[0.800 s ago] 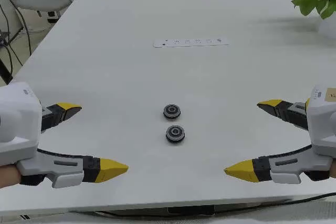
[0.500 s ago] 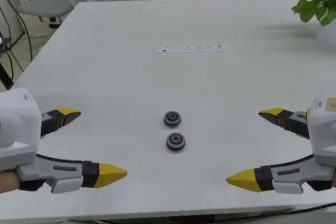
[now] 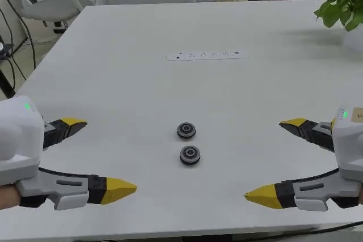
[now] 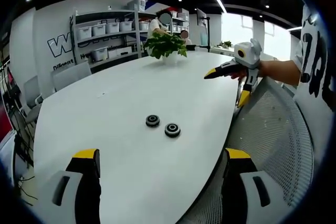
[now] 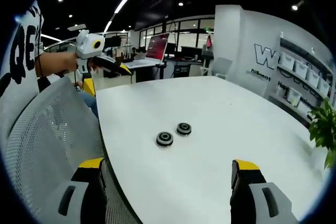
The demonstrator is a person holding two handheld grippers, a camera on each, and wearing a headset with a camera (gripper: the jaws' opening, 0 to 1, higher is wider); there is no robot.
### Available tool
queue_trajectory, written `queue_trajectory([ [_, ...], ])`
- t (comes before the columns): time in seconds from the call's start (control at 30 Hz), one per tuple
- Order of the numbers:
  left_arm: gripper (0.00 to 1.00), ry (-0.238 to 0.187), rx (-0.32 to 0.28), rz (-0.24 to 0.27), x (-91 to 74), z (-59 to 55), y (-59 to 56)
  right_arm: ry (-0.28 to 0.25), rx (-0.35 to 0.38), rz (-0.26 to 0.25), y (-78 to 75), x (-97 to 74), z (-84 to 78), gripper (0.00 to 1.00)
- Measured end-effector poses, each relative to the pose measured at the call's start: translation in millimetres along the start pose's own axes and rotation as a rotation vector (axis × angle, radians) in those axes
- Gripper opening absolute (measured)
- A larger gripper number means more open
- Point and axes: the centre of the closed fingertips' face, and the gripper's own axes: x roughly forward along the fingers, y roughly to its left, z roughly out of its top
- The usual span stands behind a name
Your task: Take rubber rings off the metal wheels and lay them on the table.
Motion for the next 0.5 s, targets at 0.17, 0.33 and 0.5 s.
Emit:
queue_trajectory([
  [0.17, 0.95, 0.001, 0.001, -0.001, 0.1, 0.0, -0.1, 0.001, 0.001, 0.0, 0.0, -0.1, -0.6, 0.99],
  [0.33, 0.95, 0.001, 0.0, 0.0, 0.3, -0.2, -0.1, 0.001, 0.0, 0.0, -0.5, -0.3, -0.9, 0.99],
  [0.5, 0.95, 0.002, 0.001, 0.0, 0.4, -0.4, -0.3, 0.003, -0.002, 0.0, -0.8, -0.6, -0.7, 0.99],
])
